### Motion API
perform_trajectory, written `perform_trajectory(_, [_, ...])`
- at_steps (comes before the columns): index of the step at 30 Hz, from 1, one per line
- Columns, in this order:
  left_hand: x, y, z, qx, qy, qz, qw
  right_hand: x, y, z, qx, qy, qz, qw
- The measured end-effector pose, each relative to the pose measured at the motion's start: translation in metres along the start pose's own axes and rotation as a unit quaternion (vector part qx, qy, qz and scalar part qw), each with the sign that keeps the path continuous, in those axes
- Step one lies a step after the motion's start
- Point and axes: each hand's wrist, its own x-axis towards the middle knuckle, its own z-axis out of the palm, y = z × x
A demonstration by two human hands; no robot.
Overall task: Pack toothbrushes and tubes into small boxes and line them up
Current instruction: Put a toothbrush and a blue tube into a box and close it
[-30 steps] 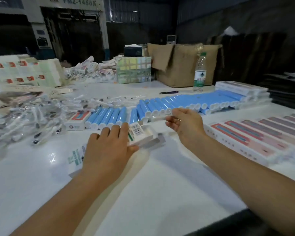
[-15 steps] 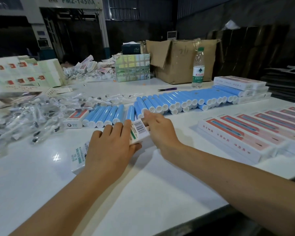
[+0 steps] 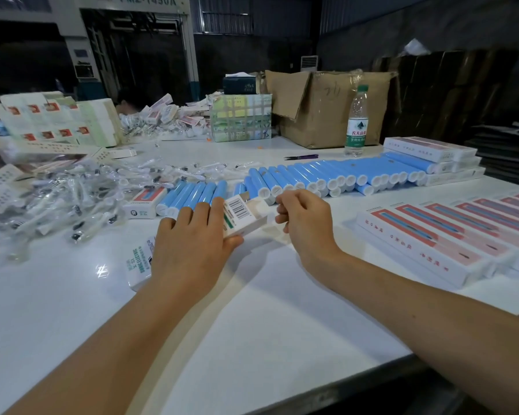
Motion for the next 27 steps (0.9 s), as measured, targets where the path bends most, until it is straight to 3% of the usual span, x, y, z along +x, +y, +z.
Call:
perform_trajectory(8, [0.001,-0.001,0.004,0.024,0.019,-0.036,0.999,-0.011,0.001,0.007,0.054,-0.092,-0.002,0.994])
perform_trajectory(18, [-0.003,0.001,0.004,0.044,0.033,-0.019,0.998,-0.016,0.003,0.009,-0.005,-0.121,-0.008,0.993])
perform_trajectory(23, [-0.008,0.007,-0.002,0.098,0.033,0.042,0.994,-0.010,0.003,0.011,-0.115,-0.131,-0.014,0.985])
perform_trajectory(27, [-0.010,0.007,-0.006,0.115,0.056,0.068,0.989,-0.011,0.004,0.011,-0.138,-0.132,-0.009,0.982])
